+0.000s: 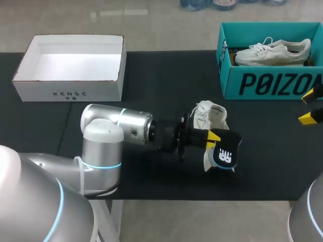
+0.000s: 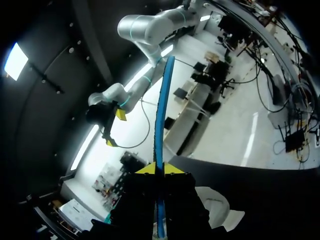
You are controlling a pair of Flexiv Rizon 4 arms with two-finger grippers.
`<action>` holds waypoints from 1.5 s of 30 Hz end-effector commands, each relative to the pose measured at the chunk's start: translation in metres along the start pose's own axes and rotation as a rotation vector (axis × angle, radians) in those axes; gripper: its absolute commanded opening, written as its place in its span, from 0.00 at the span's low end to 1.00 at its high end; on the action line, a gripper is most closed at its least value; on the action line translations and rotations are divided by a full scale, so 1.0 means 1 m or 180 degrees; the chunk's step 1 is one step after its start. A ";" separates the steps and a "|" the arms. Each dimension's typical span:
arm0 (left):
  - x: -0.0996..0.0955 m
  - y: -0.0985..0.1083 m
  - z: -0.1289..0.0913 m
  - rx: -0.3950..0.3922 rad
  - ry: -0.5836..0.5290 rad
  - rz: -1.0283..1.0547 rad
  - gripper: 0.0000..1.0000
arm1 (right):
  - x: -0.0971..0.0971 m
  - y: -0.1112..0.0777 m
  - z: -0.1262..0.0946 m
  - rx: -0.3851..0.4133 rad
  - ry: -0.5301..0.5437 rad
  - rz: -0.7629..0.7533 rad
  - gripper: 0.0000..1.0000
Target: Take the shoe out of the shoebox, open the shoe tongue, remove and reinsert the insole, then place the shoe into the shoebox
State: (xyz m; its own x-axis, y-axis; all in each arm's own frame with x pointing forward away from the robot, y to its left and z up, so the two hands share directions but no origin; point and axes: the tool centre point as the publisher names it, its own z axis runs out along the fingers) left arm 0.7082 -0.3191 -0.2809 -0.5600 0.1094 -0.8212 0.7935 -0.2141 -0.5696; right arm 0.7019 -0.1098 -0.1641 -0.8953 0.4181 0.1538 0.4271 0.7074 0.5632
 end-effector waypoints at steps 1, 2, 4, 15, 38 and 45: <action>0.003 -0.003 -0.003 -0.0051 0.0017 -0.0018 0.00 | 0.001 -0.001 0.001 0.0006 -0.0008 0.0003 1.00; 0.004 -0.003 -0.004 -0.0058 0.0022 -0.0029 0.00 | 0.001 -0.001 0.001 0.0006 -0.0008 0.0003 1.00; 0.007 -0.002 -0.007 -0.0110 0.0039 -0.0065 0.00 | 0.001 -0.001 0.001 0.0006 -0.0008 0.0003 1.00; 0.021 0.027 -0.012 -0.0219 0.0087 -0.0221 0.00 | 0.001 -0.001 0.001 0.0006 -0.0008 0.0003 1.00; 0.018 0.088 -0.022 -0.0586 -0.0035 -0.0236 0.00 | 0.001 -0.001 0.001 0.0006 -0.0008 0.0003 1.00; 0.015 0.086 -0.030 -0.0700 -0.0004 -0.0205 0.00 | 0.001 -0.001 0.001 0.0006 -0.0008 0.0003 1.00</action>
State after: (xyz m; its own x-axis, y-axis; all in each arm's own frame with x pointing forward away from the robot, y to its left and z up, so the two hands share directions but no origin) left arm 0.7772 -0.3093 -0.3492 -0.6125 0.1086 -0.7830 0.7875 -0.0020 -0.6163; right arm 0.7018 -0.1098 -0.1643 -0.8953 0.4181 0.1535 0.4270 0.7076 0.5630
